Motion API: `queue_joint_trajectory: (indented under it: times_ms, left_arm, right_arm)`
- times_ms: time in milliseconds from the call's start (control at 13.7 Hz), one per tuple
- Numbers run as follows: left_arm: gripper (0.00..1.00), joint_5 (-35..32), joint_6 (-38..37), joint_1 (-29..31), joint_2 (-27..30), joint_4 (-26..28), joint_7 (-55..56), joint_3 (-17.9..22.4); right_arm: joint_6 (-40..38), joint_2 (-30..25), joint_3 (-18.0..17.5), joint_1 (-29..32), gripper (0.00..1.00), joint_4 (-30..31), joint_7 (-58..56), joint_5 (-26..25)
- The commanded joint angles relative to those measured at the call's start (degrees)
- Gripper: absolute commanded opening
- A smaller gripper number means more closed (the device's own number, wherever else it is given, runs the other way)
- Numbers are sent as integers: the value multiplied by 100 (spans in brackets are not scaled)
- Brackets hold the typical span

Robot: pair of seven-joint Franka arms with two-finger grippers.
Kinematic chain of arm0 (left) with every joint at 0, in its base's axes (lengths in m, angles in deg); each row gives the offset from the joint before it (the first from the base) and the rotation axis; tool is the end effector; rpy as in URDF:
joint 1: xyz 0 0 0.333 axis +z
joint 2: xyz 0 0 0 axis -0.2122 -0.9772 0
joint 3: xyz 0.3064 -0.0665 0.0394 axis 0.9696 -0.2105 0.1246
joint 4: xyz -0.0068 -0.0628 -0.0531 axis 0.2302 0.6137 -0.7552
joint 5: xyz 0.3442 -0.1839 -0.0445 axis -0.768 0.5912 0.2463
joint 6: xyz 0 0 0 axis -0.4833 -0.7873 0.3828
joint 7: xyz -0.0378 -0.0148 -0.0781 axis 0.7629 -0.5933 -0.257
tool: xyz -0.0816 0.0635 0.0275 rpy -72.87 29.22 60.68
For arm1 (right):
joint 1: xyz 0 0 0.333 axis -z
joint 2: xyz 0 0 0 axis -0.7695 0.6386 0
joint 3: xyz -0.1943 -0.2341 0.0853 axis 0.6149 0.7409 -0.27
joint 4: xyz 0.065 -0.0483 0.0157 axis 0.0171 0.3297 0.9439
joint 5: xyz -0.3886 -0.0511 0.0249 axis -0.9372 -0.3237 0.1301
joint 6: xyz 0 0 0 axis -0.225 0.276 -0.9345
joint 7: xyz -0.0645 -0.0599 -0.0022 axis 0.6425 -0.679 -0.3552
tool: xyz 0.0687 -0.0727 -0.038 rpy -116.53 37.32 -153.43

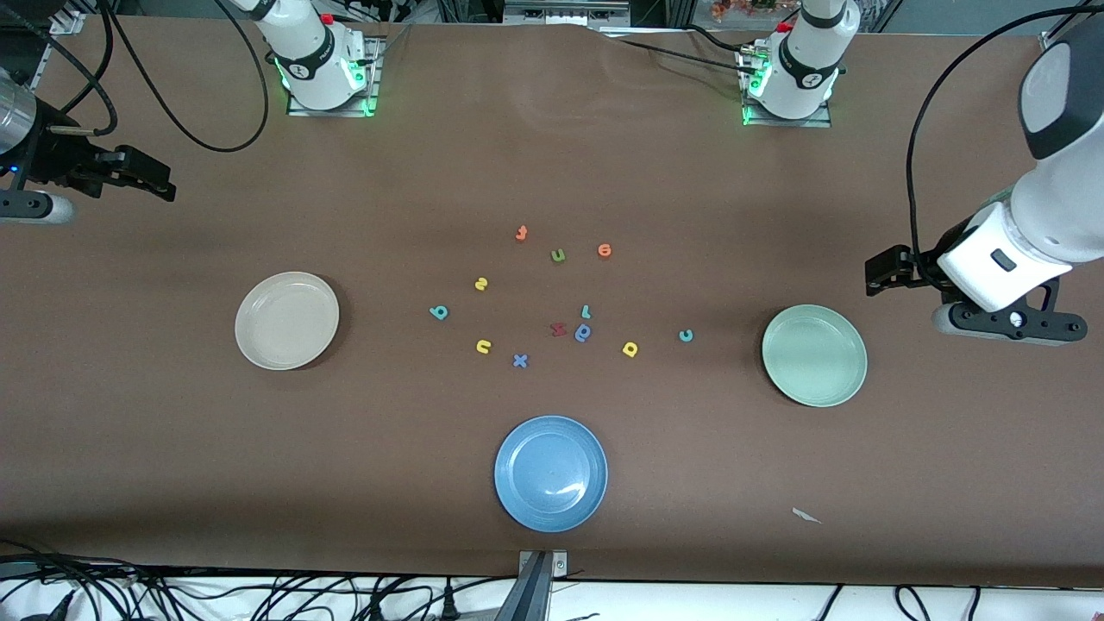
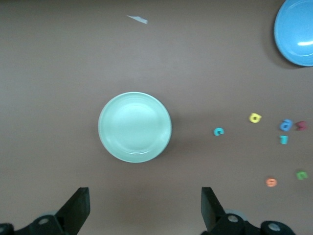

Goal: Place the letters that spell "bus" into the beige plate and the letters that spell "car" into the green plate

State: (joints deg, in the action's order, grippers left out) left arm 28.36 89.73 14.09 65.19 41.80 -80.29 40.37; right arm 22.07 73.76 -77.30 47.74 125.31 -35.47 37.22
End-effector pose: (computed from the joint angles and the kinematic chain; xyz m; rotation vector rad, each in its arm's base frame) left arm 0.6388 -0.0671 0.5650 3.0869 -0.1158 -0.0939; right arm 0.5427 0.0116 0.5954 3.1296 -0.0602 -0.1742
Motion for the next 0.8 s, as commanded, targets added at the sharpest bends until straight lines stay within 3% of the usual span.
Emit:
queue_joint_trajectory:
  times_ms: [0, 365, 584, 729]
  left_arm:
    - [100, 142, -98, 176, 42, -47, -121, -38]
    - [100, -51, -72, 194, 269, 172, -165, -56]
    - [100, -351, 560, 237, 1314, 1637, -113, -249]
    - [100, -80, 561, 448, 1317, 1659, -165, -240]
  right_arm:
    - [-74, -39, 71, -50, 100, 12, -92, 101]
    - [-109, -39, 71, -50, 100, -5, -92, 101]
    - [-109, -39, 71, -50, 100, 3, -92, 101]
    - [-109, -39, 71, -50, 100, -5, -92, 101]
